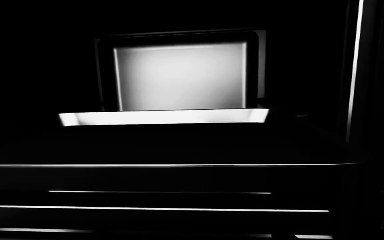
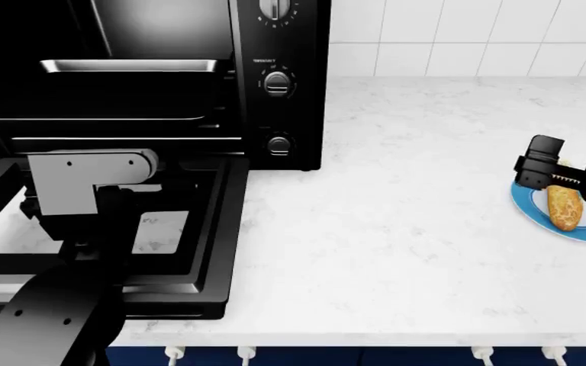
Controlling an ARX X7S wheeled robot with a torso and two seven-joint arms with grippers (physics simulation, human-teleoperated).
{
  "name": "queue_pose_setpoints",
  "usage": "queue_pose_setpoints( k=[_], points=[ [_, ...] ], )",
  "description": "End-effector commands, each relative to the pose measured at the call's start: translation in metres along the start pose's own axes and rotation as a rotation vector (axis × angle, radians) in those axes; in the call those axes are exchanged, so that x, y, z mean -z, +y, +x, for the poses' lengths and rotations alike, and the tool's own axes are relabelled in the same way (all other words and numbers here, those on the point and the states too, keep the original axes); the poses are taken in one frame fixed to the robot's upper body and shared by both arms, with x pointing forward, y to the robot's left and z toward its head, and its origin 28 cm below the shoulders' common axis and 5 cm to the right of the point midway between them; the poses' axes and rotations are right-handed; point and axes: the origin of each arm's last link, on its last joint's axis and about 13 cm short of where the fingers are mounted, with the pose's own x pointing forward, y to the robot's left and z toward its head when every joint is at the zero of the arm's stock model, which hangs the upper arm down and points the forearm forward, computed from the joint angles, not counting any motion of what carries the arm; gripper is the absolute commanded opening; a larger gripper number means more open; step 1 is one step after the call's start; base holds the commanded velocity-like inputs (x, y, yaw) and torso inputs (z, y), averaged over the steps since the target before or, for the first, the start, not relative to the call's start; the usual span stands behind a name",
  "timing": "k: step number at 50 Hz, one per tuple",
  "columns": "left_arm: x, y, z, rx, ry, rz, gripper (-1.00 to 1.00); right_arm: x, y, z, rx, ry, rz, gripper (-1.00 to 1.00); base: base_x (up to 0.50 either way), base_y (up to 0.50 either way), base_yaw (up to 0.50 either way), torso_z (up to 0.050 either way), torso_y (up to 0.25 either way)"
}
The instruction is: Place the baguette on the tray of the toaster oven.
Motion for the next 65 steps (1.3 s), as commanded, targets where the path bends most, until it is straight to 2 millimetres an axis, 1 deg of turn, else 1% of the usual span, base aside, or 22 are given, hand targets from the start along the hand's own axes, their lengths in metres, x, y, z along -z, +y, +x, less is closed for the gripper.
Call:
queue_pose_setpoints(
  k=[1,8,9,15,28,38,55,56,65],
  points=[
    [0.013,0.002,-0.002,0.020,0.075,-0.022,1.00,0.005,0.001,0.007,-0.013,0.031,0.026,1.00,0.00,0.00,0.00,0.000,0.000],
    [0.012,0.002,-0.002,0.021,0.075,-0.023,1.00,0.008,0.000,0.009,-0.005,0.038,0.026,1.00,0.00,0.00,0.00,-0.003,0.000],
    [0.014,0.002,-0.002,0.020,0.077,-0.021,1.00,0.014,-0.003,0.014,0.009,0.052,0.028,1.00,0.00,0.00,0.00,0.000,0.000],
    [0.014,0.002,-0.002,0.020,0.079,-0.022,1.00,0.019,-0.003,0.017,0.010,0.066,0.021,1.00,0.00,0.00,0.00,-0.002,0.000],
    [0.015,0.002,-0.003,0.020,0.079,-0.021,1.00,0.023,-0.007,0.020,0.028,0.080,0.013,1.00,0.00,0.00,0.00,-0.002,0.000],
    [0.015,0.002,-0.002,0.022,0.081,-0.021,1.00,0.026,-0.005,0.024,0.024,0.094,-0.003,1.00,0.00,0.00,0.00,-0.002,0.000],
    [0.016,0.002,-0.003,0.023,0.084,-0.021,1.00,0.028,-0.005,0.024,0.032,0.099,-0.018,1.00,0.00,0.00,0.00,-0.002,0.000],
    [0.016,0.002,-0.003,0.023,0.085,-0.021,1.00,0.028,-0.006,0.024,0.035,0.100,-0.019,-1.00,0.00,0.00,0.00,-0.010,0.000],
    [0.016,0.002,-0.003,0.023,0.086,-0.022,1.00,0.027,-0.006,0.023,0.049,0.092,-0.021,-1.00,0.00,0.00,0.00,-0.001,0.000]
  ],
)
